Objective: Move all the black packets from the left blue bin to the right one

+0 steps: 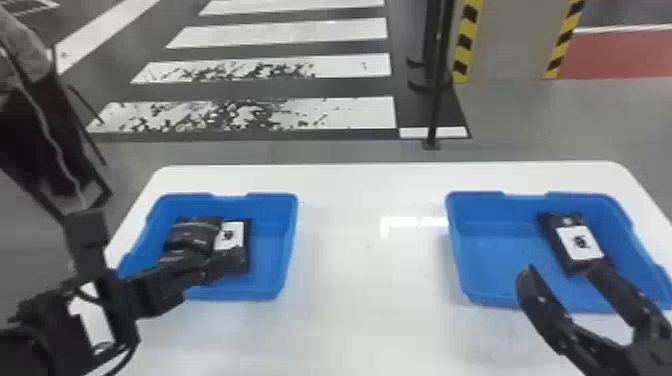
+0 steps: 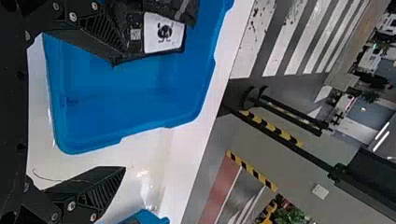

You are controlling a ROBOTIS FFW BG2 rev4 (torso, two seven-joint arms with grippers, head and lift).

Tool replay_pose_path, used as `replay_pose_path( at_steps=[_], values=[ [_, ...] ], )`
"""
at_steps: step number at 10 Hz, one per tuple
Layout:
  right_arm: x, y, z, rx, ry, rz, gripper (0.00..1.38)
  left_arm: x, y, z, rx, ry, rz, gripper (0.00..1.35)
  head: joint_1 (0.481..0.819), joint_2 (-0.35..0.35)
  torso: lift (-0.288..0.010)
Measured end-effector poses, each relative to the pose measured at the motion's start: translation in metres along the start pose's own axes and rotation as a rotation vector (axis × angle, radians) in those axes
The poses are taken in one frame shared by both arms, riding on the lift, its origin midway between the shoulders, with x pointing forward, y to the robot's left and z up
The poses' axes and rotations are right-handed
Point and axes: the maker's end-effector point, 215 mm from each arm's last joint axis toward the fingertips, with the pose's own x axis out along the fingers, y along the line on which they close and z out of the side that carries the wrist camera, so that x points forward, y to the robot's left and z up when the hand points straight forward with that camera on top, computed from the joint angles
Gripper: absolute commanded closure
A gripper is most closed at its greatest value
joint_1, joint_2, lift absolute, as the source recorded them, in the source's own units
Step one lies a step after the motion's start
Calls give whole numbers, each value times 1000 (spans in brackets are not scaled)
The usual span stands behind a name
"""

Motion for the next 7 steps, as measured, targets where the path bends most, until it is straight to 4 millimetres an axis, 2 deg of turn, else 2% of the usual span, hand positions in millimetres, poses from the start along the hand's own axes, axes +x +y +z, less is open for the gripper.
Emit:
replay_pose_path(
  at_steps=[2,3,5,7],
  values=[
    [-9,10,-10,33,29,9,144,14,35,10,-10,13,90,193,695,206,-140],
    [-11,12,-11,40,35,10,144,23,46,14,-25,16,115,194,695,222,-140],
    [-11,14,-13,45,42,17,144,51,57,19,-46,62,129,194,695,222,-140],
    [-11,16,-17,54,52,25,145,71,61,13,-43,133,149,194,695,213,-140]
  ],
)
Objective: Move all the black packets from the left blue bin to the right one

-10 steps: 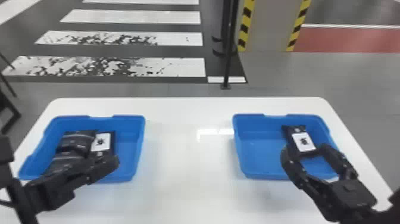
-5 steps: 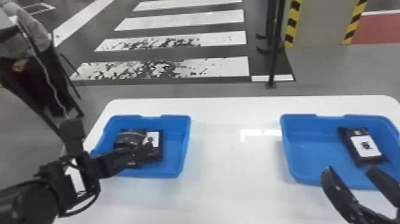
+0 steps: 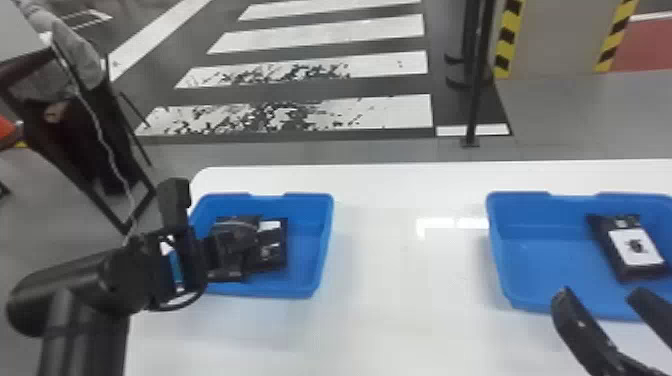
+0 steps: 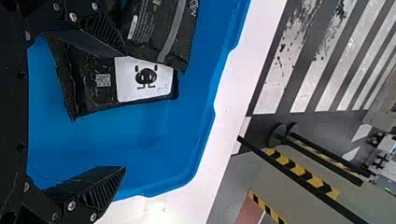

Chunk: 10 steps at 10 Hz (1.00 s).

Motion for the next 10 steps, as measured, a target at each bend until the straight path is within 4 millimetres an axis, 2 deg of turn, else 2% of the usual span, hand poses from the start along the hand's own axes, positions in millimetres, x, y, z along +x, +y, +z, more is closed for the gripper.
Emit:
replay_pose_path(
  at_steps=[3,5,6,7,8,10],
  values=[
    [0,2,-4,13,8,7,145,9,20,-14,-14,65,96,194,695,235,-140],
    [1,2,-5,17,11,10,147,30,13,-26,-26,124,69,243,695,220,-140],
    [2,3,-6,21,13,13,147,38,5,-30,-30,144,46,441,695,206,-140],
    [2,3,-8,25,15,15,147,45,-1,-30,-41,149,18,895,695,194,-140],
    [3,3,-11,35,19,15,156,49,-3,-28,-36,150,10,1223,695,190,-140],
    [3,4,-14,48,23,18,157,53,4,-26,-1,137,36,1202,695,197,-140]
  ],
)
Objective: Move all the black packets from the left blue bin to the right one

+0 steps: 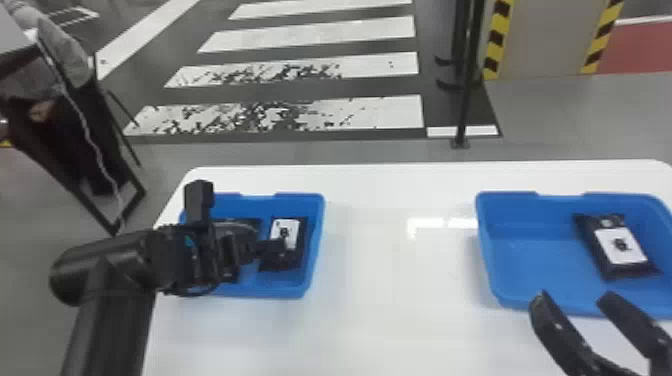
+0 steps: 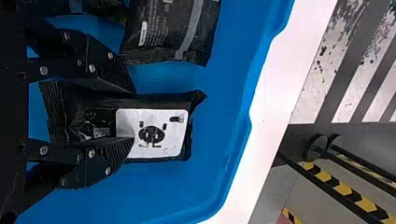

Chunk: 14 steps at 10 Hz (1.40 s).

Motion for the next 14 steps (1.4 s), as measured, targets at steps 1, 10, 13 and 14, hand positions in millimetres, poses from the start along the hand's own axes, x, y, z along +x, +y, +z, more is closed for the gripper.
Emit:
replay_pose_path(
  at_steps=[1,10,13,14],
  values=[
    [0,0,0,2,1,1,157,0,2,4,24,-12,6,1202,695,200,-140],
    [11,22,1,34,25,103,176,-117,-139,-8,219,-234,-327,1202,695,116,-140],
    [30,38,2,67,45,187,176,-126,-219,-34,239,-209,-525,1202,695,41,-140],
    [39,47,5,79,40,221,176,-128,-241,-40,246,-198,-579,1202,695,20,-140]
  ],
)
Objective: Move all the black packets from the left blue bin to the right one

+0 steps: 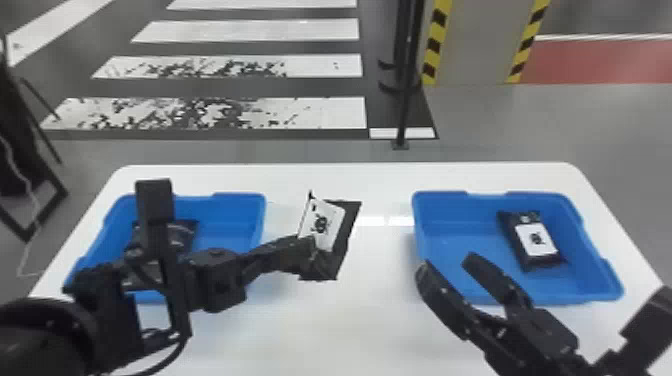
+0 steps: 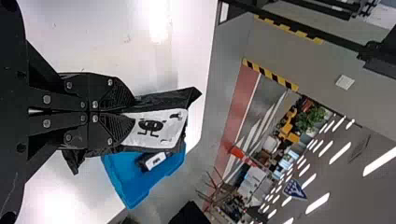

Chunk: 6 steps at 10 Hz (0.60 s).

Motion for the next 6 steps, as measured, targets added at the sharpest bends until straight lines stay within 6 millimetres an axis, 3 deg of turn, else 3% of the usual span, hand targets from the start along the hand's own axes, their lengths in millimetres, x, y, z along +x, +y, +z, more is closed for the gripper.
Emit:
replay_pose_path(
  at_steps=[4,5,6],
  values=[
    [38,9,12,15,-26,88,179,30,-69,-18,-11,51,-177,1202,695,-51,-140],
    [44,14,14,20,-32,106,236,33,-78,-23,-12,65,-197,1202,695,-55,-140],
    [49,20,12,32,-30,123,447,36,-86,-28,-14,77,-217,1202,695,-57,-140]
  ],
)
